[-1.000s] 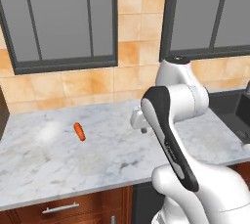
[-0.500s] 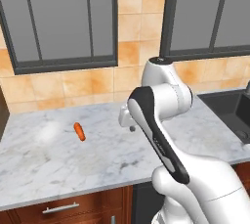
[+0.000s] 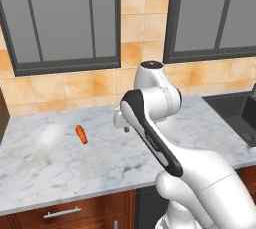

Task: Place the two vegetables and bowl onto the tray for setting up a vegetable dip station.

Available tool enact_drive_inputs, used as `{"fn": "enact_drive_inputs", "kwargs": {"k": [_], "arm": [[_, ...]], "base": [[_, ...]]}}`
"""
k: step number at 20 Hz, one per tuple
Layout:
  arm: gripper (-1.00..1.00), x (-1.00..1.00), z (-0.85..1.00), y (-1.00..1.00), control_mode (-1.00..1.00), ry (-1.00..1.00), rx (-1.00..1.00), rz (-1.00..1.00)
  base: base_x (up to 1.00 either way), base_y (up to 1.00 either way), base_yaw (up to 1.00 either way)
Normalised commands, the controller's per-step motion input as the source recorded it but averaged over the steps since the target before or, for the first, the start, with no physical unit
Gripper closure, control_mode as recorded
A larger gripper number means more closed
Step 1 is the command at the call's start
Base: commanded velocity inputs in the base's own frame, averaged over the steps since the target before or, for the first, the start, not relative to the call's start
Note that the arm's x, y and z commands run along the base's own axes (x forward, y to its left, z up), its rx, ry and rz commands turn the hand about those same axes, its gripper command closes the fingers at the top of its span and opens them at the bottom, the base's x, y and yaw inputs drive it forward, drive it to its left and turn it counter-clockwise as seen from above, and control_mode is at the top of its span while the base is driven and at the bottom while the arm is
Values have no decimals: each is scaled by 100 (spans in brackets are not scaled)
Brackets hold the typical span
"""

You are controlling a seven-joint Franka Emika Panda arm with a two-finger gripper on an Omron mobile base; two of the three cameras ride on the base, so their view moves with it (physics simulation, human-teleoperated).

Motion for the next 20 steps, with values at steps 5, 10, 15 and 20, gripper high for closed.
{"fn": "enact_drive_inputs", "kwargs": {"k": [5,10,15,20], "arm": [[-100,46,-22,30,-100,0,0,0],[-100,49,-24,51,-100,0,-2,0],[-100,45,-22,52,-100,0,-1,0],[-100,32,-20,37,-100,0,0,0]], "base": [[0,0,0],[0,0,0],[0,0,0],[0,0,0]]}}
